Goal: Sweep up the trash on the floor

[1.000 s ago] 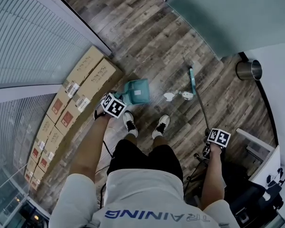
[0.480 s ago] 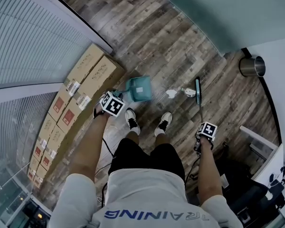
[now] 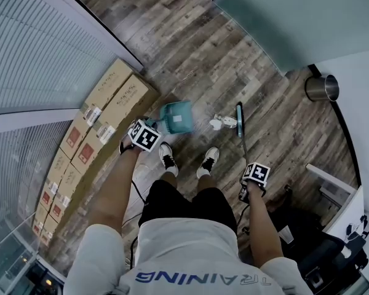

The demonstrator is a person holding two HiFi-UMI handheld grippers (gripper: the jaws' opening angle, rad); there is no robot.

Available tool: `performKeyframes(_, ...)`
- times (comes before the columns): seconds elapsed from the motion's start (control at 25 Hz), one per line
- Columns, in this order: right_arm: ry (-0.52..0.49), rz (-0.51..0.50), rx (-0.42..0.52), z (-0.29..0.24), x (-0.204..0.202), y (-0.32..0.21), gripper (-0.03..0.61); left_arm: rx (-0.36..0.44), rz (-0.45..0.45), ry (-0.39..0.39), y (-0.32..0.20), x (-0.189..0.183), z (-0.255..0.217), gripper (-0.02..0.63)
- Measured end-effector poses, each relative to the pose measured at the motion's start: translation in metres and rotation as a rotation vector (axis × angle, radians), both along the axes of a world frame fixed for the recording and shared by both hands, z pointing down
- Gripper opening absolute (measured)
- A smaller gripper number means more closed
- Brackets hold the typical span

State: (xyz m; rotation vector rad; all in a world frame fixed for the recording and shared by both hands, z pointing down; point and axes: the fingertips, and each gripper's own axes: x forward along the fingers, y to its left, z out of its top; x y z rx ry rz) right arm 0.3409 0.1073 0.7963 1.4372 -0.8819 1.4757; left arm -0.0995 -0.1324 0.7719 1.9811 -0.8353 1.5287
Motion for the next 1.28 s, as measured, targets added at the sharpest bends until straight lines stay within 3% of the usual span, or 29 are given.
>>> performKeyframes(0.6,-0.220,-0.072,0.029,-0.012,-0.114,-0.014,0.106,0.006,0.002,0.008,0.000,0.000,-0.002,0.091)
performKeyframes(0.76,-0.303,-0.161,0.030,-0.012,-0.147,-0.020,0.107,0.004,0.001,0.010,0.000,-0.002,-0.001,0.091)
performKeyframes(0.92,-0.323,-0.327,0.016,-0.020,-0.175,-0.030,0.107,0.001,0.000,0.012,0.001,-0.002,0.000,0.091)
performKeyframes(1.04,-0.312,-0.370,0.003,-0.029,-0.183,-0.038,0.106,0.000,-0.001,0.012,0.000,-0.003,0.000,0.091)
performKeyframes(1.28,-0.351,-0.330,0.067,-0.030,-0.169,-0.041,0.106,0.000,-0.001,0.012,-0.002,-0.002,-0.001,0.091)
